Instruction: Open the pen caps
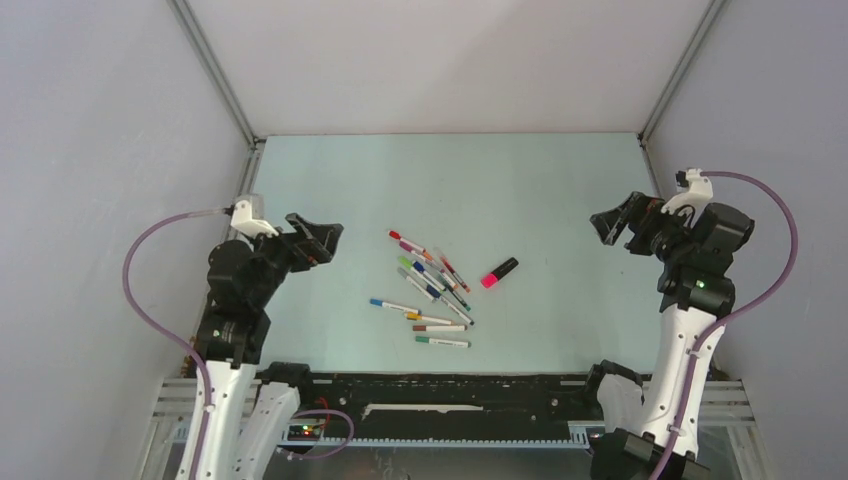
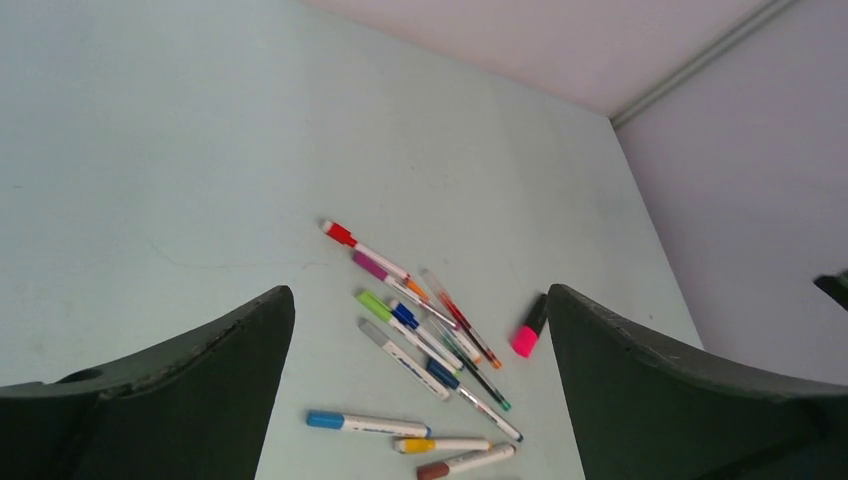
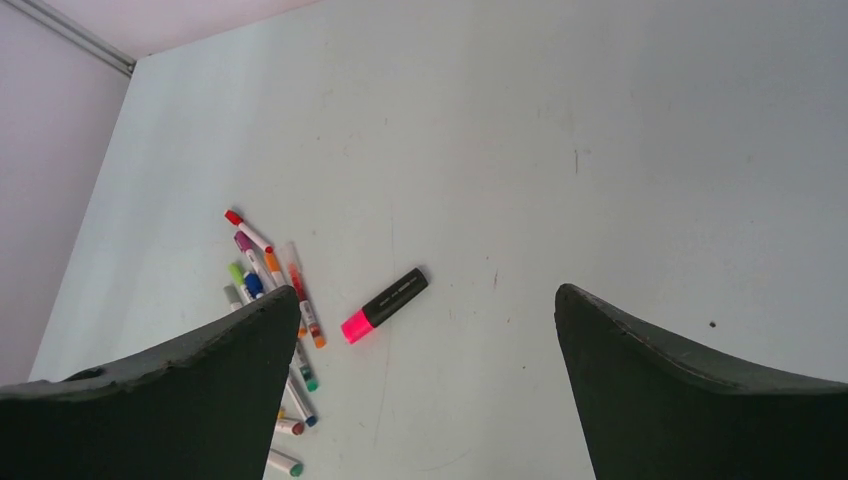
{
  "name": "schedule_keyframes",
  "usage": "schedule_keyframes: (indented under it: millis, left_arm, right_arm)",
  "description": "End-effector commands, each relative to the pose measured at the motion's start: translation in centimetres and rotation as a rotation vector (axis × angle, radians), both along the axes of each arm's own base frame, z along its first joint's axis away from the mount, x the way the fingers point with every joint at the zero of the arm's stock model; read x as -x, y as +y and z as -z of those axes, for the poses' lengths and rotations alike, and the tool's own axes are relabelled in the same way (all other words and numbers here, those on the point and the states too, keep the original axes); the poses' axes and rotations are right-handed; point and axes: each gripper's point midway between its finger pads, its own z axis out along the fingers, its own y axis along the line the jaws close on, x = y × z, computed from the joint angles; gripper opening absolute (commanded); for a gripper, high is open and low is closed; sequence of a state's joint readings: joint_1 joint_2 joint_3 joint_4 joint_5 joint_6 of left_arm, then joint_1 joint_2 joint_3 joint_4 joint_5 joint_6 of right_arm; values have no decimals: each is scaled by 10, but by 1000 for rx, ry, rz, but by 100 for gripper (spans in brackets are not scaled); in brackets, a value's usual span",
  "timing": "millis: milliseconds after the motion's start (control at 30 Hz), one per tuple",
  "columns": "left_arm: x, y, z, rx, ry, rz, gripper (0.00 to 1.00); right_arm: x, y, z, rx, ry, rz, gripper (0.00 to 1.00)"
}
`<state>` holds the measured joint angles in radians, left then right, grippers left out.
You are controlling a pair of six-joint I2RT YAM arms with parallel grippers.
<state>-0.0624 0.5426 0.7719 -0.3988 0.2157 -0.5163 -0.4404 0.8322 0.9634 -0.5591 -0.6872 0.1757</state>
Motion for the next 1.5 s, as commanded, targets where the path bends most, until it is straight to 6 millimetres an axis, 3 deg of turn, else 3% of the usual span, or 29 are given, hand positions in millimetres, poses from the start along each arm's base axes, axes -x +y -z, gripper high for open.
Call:
schedule_keyframes:
  millis: [0,167,300,500,667,867,1133,1467]
  left_arm:
    - [3,-29,-7,20,-27,136,98]
    - [2,-55,9,-41,20,217,98]
    - [0,-72,14,-57,20,277,98]
    - [-7,-93,31,-6,33,323,98]
    - [-16,-124,55,-56,85,370,98]
    - [-34,-166,68,-155,106,431,98]
    - [-63,-225,86,-286,141,531,98]
    - [-89,-259,103,-409,181,544,98]
  right_arm:
    - [-2,5,-3,15,-22,-38,100]
    - [-4,13,8,54,-16,-98,100]
    - [7,53,20,182,-86,-400,100]
    - [30,112,61,420,-129,-852,100]
    - [38,143,79,343,-62,-996,100]
    - [36,131,76,199,-60,-963,100]
    - [30,111,88,164,-39,-895,100]
    - [22,103,104,195,9,-896,100]
